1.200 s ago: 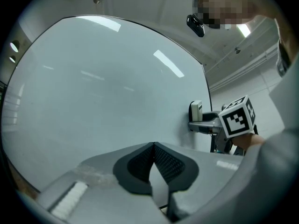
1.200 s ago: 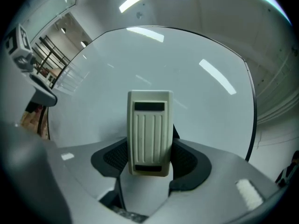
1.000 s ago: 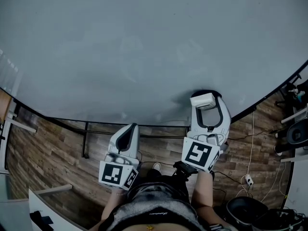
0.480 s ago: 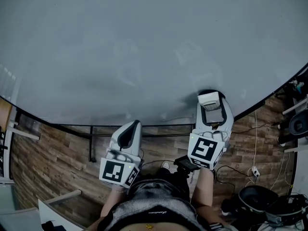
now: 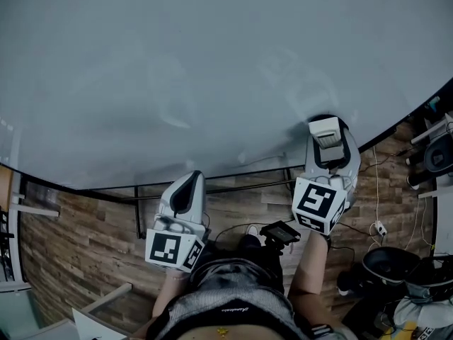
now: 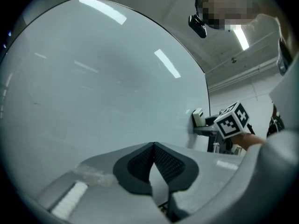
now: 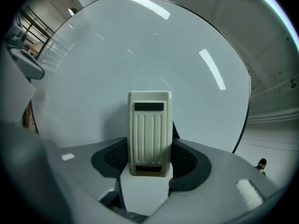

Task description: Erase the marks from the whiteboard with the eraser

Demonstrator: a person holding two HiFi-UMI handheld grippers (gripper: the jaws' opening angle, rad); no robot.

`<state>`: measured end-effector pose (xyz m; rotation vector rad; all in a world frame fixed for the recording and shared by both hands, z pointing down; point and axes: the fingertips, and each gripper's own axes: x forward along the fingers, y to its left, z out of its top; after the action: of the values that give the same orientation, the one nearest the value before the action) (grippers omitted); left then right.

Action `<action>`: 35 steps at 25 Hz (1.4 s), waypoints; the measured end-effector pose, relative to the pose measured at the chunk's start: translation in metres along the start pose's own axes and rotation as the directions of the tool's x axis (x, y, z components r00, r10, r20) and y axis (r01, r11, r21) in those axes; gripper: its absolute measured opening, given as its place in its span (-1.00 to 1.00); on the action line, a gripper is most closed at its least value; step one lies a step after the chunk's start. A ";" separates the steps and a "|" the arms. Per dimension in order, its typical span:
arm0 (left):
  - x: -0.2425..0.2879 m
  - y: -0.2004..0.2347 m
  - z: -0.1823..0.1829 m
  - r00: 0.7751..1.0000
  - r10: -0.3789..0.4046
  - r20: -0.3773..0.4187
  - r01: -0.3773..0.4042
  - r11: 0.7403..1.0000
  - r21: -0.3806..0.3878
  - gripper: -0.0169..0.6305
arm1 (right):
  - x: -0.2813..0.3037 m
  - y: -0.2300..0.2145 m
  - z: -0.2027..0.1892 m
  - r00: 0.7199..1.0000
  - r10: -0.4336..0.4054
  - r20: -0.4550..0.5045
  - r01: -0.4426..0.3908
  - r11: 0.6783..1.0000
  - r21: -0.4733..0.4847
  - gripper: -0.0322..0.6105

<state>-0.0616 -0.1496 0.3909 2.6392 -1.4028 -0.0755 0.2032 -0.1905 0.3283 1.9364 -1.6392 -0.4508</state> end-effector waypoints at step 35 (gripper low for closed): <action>-0.091 0.102 0.006 1.000 0.020 0.010 -0.020 1.000 0.004 -0.93 | -0.055 0.216 0.123 0.918 0.358 0.171 -0.365 0.931 0.010 -0.08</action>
<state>-0.1972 -0.1313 0.3985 2.6309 -1.4331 -0.0834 -0.0500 -0.1826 0.3573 1.6043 -2.0769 -0.4398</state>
